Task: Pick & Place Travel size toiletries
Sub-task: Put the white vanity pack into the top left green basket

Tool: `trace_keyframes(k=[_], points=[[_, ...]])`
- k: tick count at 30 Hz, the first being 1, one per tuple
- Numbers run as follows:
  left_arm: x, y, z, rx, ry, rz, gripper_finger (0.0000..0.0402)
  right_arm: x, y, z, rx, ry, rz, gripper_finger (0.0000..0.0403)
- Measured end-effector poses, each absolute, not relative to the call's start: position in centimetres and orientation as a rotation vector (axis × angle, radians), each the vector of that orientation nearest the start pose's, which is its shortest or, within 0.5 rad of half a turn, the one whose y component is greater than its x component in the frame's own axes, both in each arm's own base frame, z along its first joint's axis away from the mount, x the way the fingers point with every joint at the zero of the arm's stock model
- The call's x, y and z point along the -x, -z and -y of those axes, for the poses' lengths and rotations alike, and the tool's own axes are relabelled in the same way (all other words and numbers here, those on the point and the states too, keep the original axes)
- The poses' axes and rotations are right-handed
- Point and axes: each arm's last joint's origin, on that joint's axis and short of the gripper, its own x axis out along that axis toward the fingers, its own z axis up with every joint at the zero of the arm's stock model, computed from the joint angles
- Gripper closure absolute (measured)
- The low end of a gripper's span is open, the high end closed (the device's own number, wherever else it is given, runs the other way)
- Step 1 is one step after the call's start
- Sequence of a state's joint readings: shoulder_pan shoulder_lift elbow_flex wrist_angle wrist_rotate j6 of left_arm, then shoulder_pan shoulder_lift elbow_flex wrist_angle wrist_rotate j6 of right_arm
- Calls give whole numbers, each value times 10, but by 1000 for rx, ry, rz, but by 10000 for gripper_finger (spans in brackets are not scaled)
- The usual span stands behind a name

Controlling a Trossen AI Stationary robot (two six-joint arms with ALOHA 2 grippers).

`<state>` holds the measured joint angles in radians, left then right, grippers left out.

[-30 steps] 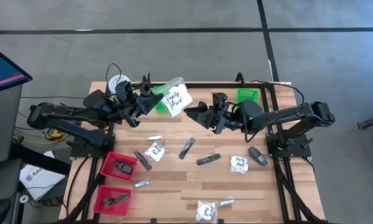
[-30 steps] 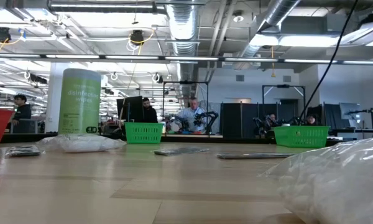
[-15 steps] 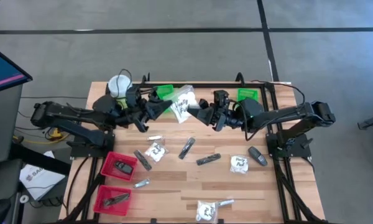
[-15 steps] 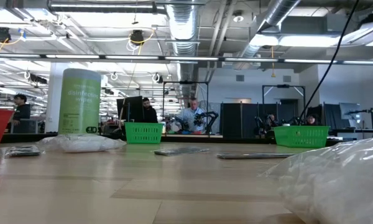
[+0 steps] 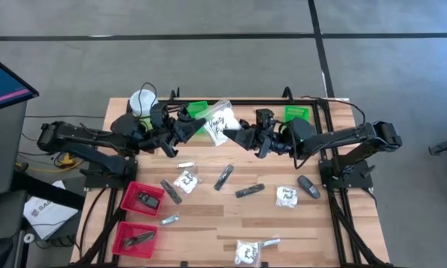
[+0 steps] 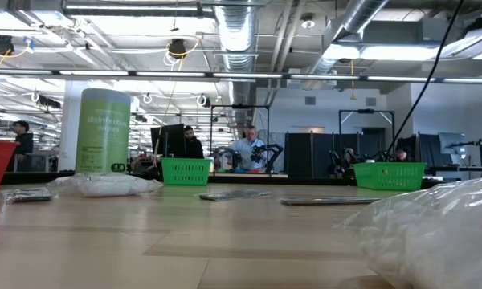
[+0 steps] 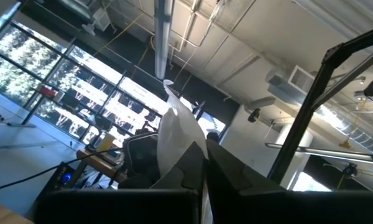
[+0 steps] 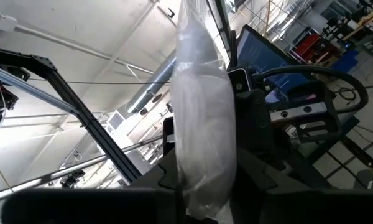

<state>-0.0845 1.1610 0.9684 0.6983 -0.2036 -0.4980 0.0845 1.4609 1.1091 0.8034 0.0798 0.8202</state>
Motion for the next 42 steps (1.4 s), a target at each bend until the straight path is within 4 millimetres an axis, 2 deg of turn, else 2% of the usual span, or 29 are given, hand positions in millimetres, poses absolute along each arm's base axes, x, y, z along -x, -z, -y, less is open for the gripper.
trace_keyframes(k=[5,11,15,18,21,26,29,35,42], points=[[-248,-404,16,577,46,486,379,-328,-378,-29,-876,-241,381,387],[-239,-402,18,626,89,360,321,-323,-376,-37,-940,-280,242,374],[-225,-405,18,648,149,307,270,-313,-375,-39,-934,-275,94,391],[-220,-402,18,661,190,224,233,-307,-374,-40,-935,-299,12,390],[-225,-394,17,676,218,135,202,-305,-372,-40,-975,-330,-61,381],[-249,-375,15,711,250,21,166,-305,-365,-41,-992,-354,-164,392],[-257,-368,15,715,250,-5,156,-305,-363,-41,-986,-343,-182,393],[-265,-368,16,724,297,26,153,-305,-362,-41,-984,-341,-182,381],[-275,-360,23,741,357,-13,199,-306,-362,-39,-974,-329,-174,393]])
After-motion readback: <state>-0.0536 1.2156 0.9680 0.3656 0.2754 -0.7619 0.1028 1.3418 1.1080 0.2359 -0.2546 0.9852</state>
